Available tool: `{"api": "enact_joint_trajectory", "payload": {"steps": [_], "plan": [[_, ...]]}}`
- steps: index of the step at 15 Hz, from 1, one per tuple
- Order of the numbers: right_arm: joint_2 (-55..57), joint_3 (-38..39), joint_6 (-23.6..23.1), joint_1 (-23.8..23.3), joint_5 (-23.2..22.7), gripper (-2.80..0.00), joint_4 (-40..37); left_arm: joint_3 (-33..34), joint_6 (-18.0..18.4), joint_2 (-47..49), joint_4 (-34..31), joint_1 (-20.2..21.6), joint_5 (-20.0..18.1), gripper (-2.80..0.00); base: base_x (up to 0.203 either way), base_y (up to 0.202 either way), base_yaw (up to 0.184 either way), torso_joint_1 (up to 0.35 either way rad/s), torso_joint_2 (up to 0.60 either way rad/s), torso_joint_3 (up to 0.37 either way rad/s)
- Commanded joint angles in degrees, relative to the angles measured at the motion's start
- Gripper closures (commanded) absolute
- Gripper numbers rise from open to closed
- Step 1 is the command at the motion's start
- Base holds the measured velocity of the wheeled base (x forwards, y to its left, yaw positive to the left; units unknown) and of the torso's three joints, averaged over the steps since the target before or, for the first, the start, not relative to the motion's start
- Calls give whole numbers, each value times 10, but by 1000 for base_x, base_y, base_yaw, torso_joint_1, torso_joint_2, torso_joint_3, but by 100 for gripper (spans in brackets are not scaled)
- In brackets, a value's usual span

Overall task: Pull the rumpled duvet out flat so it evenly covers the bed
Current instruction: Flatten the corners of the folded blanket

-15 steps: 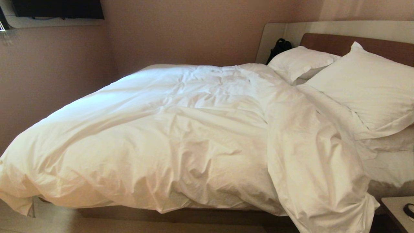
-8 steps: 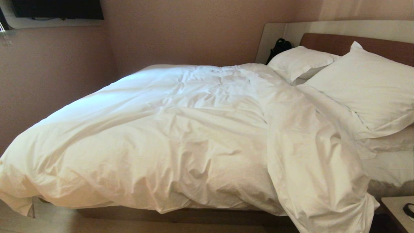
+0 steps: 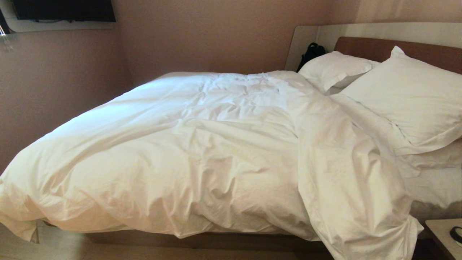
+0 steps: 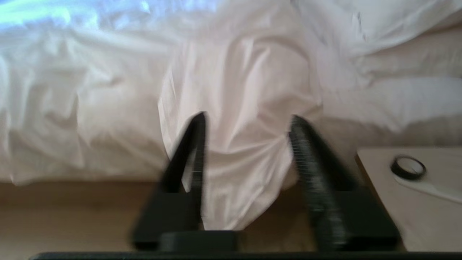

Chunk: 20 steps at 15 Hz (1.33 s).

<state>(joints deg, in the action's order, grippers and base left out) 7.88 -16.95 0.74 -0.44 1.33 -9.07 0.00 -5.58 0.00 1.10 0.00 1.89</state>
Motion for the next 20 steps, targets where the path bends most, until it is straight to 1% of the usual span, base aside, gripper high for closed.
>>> {"api": "enact_joint_trajectory", "payload": {"steps": [1,3,4,5,9,11,13,15,17,19,20], "plan": [[94,-39,-6,-1,0,-280,-73,0,0,0,0,0,0,0,0,0,0,0,0,0],[168,-52,-8,-5,3,-280,-85,0,0,0,0,0,0,0,0,0,0,0,0,0],[224,-55,-4,-7,3,-280,-85,0,0,0,0,0,0,0,0,0,0,0,0,0],[290,-57,11,-9,3,-280,-82,0,0,0,0,0,0,0,0,0,0,0,0,0],[520,-61,110,-12,0,-280,-22,0,0,0,0,0,0,0,0,0,0,0,0,0],[596,-61,145,-15,-7,-280,23,0,0,0,0,0,0,0,0,0,0,0,0,0],[640,-62,171,-27,-21,-280,57,0,0,0,0,0,0,0,0,0,0,0,0,0],[673,-62,183,-66,-70,-280,87,0,0,0,0,0,0,0,0,0,0,0,0,0],[700,-62,182,-117,-141,-280,101,0,0,0,0,0,0,0,0,0,0,0,0,0],[731,-61,170,-168,-219,-280,105,0,0,0,0,0,0,0,0,0,0,0,0,0],[742,-59,160,-182,-244,-280,105,0,0,0,0,1,0,0,0,0,0,0,0,0]]}}
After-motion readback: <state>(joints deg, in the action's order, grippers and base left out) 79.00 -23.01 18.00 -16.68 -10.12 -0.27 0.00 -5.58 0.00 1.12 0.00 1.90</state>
